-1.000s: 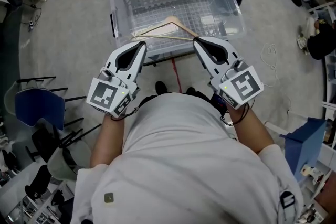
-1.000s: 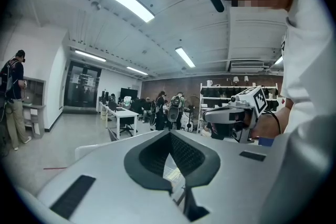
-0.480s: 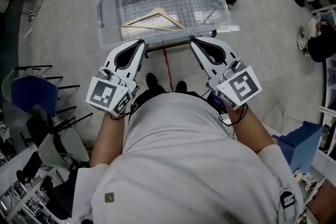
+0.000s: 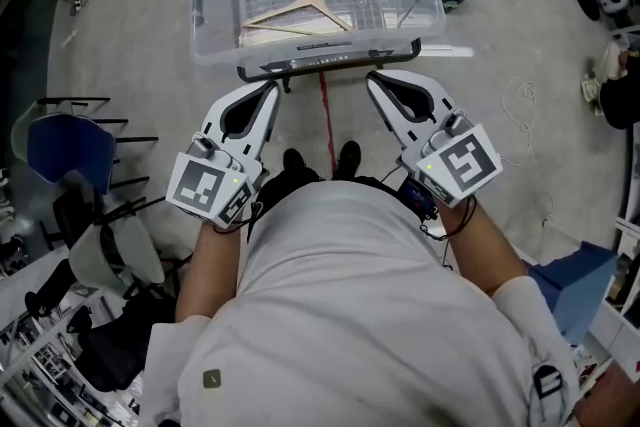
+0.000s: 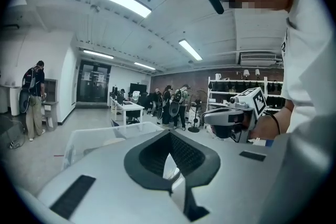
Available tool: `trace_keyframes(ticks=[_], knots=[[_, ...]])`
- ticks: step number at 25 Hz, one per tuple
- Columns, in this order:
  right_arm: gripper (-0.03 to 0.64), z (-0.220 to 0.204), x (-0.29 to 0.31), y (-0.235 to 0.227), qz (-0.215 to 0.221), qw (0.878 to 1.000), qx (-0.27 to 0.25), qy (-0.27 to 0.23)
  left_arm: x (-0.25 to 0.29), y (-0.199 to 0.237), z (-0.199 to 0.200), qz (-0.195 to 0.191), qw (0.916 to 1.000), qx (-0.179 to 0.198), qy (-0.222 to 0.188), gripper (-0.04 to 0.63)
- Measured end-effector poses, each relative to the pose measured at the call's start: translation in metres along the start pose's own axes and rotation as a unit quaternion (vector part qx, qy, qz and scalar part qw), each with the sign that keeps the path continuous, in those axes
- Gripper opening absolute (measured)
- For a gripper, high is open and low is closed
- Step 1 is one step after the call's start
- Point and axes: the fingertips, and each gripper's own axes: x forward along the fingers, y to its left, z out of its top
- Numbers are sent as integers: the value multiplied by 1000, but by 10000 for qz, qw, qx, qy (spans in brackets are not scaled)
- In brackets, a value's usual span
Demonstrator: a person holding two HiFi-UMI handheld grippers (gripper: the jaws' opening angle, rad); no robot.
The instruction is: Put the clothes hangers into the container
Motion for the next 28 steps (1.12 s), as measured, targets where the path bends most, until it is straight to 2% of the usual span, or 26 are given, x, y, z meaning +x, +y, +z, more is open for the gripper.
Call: trace_keyframes(ticks=[8, 17, 23, 28], knots=[[20, 7, -5, 44, -115, 9997, -149, -143, -42, -6, 0, -142, 9998, 119, -99, 16], [20, 9, 12, 135, -275, 9996, 11, 37, -134, 0, -9, -286, 9993, 131, -191, 15], [20, 10, 21, 190, -251, 9989, -377, -158, -191, 13, -16, -314, 9989, 169, -298, 15], [19, 10, 23, 225, -337, 9983, -431, -199, -224, 18, -20, -363, 9983, 222, -391, 15]])
